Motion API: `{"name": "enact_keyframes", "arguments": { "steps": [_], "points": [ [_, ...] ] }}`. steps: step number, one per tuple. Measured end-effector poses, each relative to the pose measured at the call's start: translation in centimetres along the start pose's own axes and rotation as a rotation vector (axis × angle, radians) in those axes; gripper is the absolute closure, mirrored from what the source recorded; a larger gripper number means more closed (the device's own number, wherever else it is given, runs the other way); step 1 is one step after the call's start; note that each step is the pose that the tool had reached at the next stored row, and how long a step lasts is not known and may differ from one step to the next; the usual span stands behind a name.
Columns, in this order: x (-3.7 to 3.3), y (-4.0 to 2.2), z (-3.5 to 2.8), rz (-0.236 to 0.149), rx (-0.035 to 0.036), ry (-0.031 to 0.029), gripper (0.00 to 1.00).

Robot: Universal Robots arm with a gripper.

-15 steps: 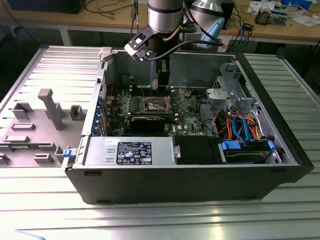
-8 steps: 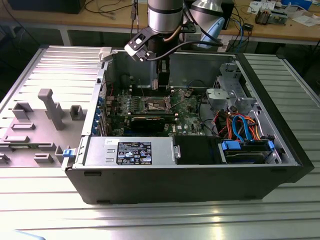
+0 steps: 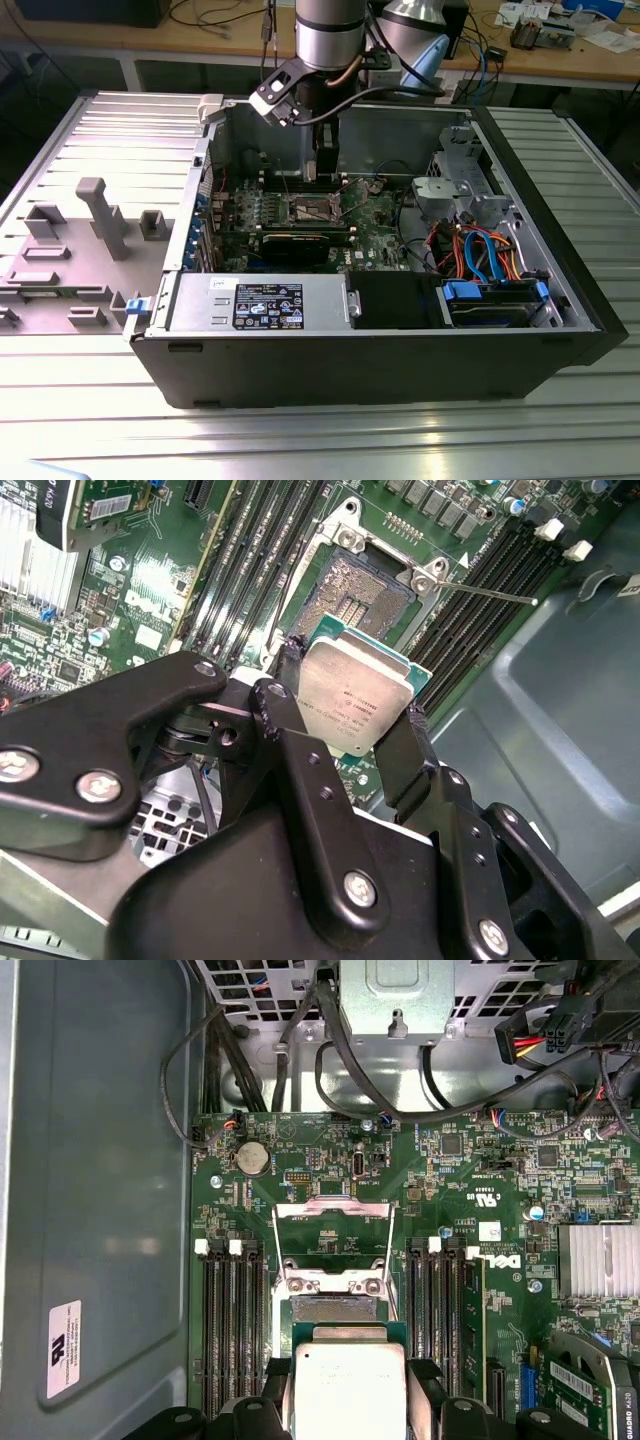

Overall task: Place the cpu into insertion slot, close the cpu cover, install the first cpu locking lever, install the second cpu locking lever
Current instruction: 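Place the cpu into insertion slot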

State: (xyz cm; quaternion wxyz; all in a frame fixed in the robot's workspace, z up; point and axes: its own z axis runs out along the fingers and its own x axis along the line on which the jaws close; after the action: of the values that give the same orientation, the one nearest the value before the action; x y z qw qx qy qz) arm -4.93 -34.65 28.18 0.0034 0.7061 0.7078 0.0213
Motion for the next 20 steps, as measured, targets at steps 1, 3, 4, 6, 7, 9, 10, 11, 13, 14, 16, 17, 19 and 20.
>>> {"name": "enact_keyframes", "arguments": {
  "steps": [1, 3, 4, 6, 7, 9, 10, 11, 13, 14, 16, 17, 19, 20],
  "points": [
    [0.0, 0.0, 0.01, 0.0, 0.0, 0.0, 0.45],
    [0.0, 0.0, 0.03, 0.0, 0.0, 0.0, 0.45],
    [0.0, 0.0, 0.04, 0.0, 0.0, 0.0, 0.45],
    [0.0, 0.0, 0.05, 0.0, 0.0, 0.0, 0.45],
    [0.0, 0.0, 0.06, 0.0, 0.0, 0.0, 0.45],
    [0.0, 0.0, 0.14, 0.0, -0.0001, 0.0002, 0.45],
    [0.0, -0.01, 0.23, 0.0, -0.0001, 0.0001, 0.45],
    [-0.01, -0.01, 0.35, 0.0, -0.0001, 0.0001, 0.45],
    [0.0, -0.02, 0.6, 0.0, 0.0, 0.0, 0.45],
    [0.03, -0.04, 0.82, 0.0, -0.0001, 0.0, 0.45],
    [0.11, -0.03, 1.12, 0.0, -0.0002, 0.0, 0.45],
    [0.11, -0.04, 1.18, 0.0, -0.0002, 0.0, 0.45],
    [0.11, -0.05, 1.2, 0.0, 0.0, -0.0002, 0.45],
    [0.11, -0.05, 1.22, 0.0, -0.0001, 0.0, 0.45]
  ]
}}
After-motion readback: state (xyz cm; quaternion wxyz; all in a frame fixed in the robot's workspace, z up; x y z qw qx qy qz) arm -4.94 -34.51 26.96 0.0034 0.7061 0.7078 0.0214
